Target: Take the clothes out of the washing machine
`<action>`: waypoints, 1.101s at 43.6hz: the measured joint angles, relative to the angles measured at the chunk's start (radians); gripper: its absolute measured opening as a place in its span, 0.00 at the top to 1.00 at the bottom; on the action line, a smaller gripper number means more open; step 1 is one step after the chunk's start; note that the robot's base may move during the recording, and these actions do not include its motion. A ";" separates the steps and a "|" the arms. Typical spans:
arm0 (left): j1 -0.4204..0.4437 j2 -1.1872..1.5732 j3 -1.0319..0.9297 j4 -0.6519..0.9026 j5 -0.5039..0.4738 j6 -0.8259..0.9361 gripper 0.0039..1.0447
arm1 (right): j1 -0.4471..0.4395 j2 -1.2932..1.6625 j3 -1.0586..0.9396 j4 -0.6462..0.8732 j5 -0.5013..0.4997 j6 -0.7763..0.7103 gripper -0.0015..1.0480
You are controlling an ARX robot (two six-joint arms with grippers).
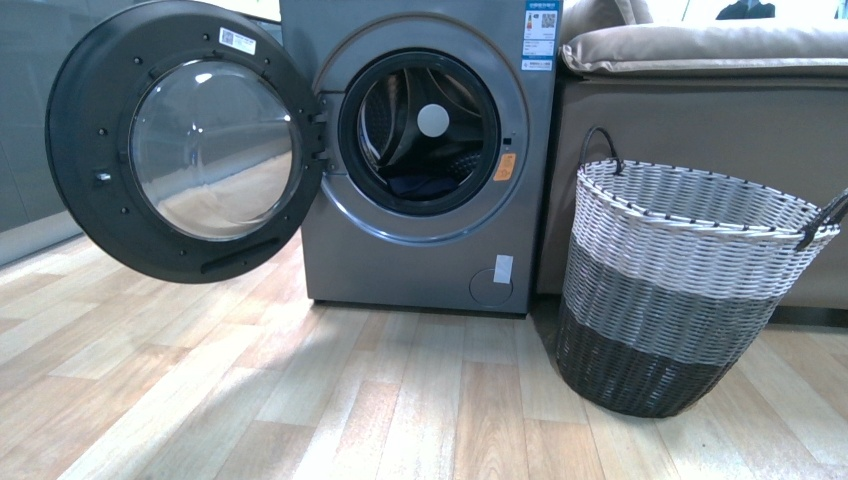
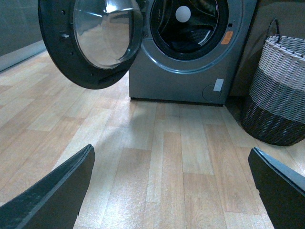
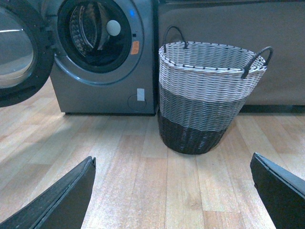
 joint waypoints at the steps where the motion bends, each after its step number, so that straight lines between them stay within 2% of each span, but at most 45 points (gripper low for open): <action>1: 0.000 0.000 0.000 0.000 0.000 0.000 0.06 | 0.000 0.000 0.000 0.000 0.000 0.000 0.07; 48: 0.000 0.000 0.000 0.000 0.000 0.000 0.06 | 0.000 0.000 0.000 0.000 0.000 0.000 0.07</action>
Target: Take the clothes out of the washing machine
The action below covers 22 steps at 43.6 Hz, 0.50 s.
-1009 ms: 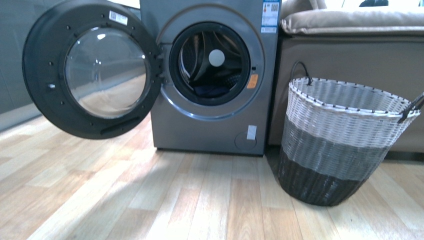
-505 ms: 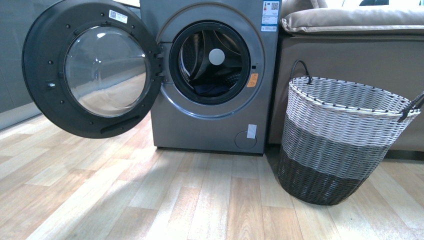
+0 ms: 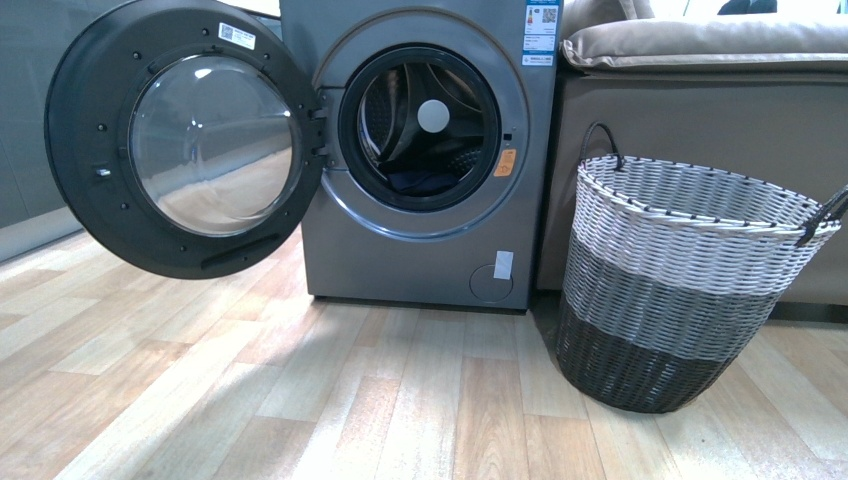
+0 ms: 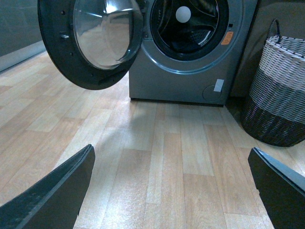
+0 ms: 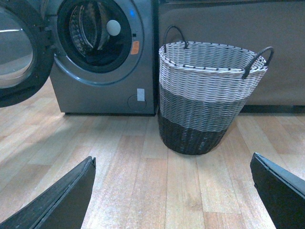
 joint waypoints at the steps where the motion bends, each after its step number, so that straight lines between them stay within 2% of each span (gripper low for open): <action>1: 0.000 0.000 0.000 0.000 0.000 0.000 0.06 | 0.000 0.000 0.000 0.000 0.000 0.000 0.07; 22: 0.000 0.003 0.000 0.000 0.000 0.000 0.06 | 0.000 0.000 0.000 0.000 0.003 0.000 0.07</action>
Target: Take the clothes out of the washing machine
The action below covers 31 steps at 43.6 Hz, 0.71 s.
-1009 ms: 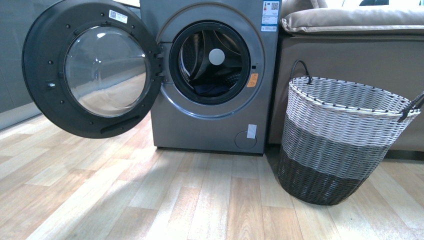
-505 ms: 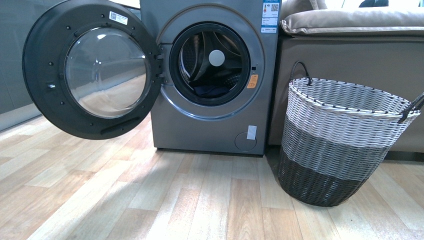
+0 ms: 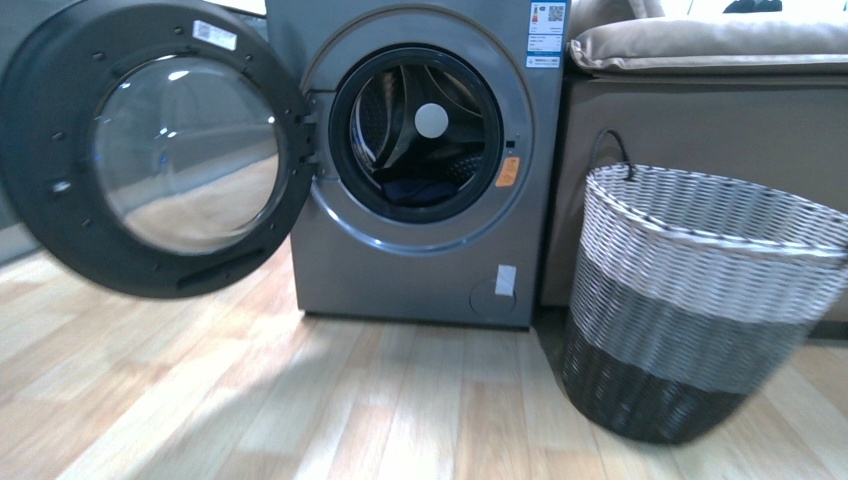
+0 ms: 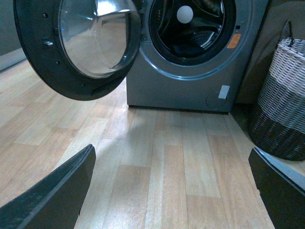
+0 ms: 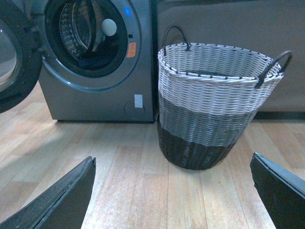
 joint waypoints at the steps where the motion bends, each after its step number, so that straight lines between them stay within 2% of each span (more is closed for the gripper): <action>1: 0.000 -0.001 0.000 0.000 0.000 0.000 0.06 | 0.000 0.000 0.000 0.000 0.000 0.000 0.07; 31: 0.000 -0.002 0.000 0.000 -0.001 -0.001 0.06 | -0.002 0.000 0.000 0.000 -0.006 0.000 0.07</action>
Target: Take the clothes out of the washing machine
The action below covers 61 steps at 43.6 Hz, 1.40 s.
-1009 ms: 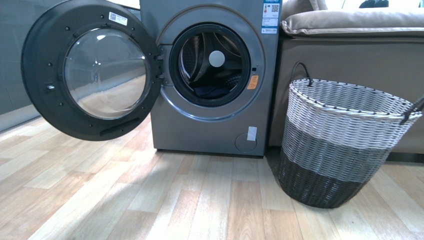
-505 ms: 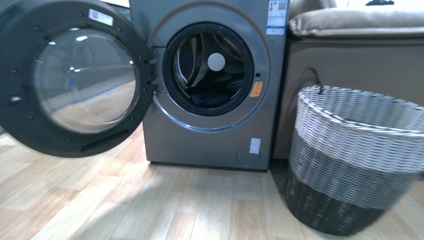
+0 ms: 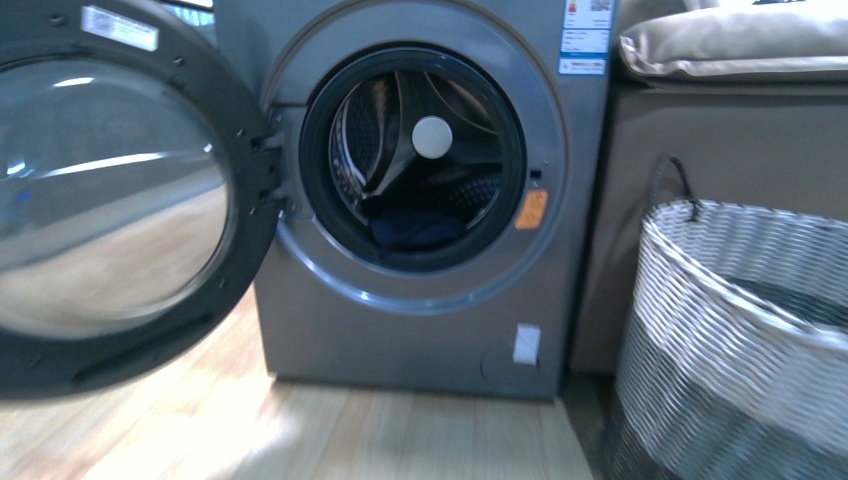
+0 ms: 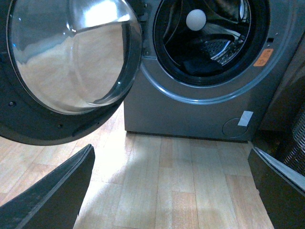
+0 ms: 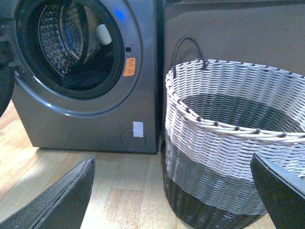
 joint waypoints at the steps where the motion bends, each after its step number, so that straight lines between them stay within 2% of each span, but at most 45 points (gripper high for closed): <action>1: 0.000 -0.001 0.000 0.000 -0.004 0.000 0.06 | 0.000 0.000 0.000 0.000 0.001 0.000 0.07; 48: -0.001 0.000 0.000 0.001 -0.001 0.000 0.06 | 0.000 0.000 0.000 0.000 0.002 0.000 0.07; 51: -0.023 0.017 -0.001 0.109 -0.130 -0.068 0.06 | 0.000 0.000 0.000 0.000 0.003 0.000 0.07; 52: -0.021 0.035 0.000 0.156 -0.140 -0.085 0.06 | 0.000 0.000 0.000 0.000 0.003 0.000 0.07; 61: 0.002 0.390 0.058 0.485 -0.085 -0.092 0.06 | 0.000 0.000 0.000 0.000 0.003 0.000 0.07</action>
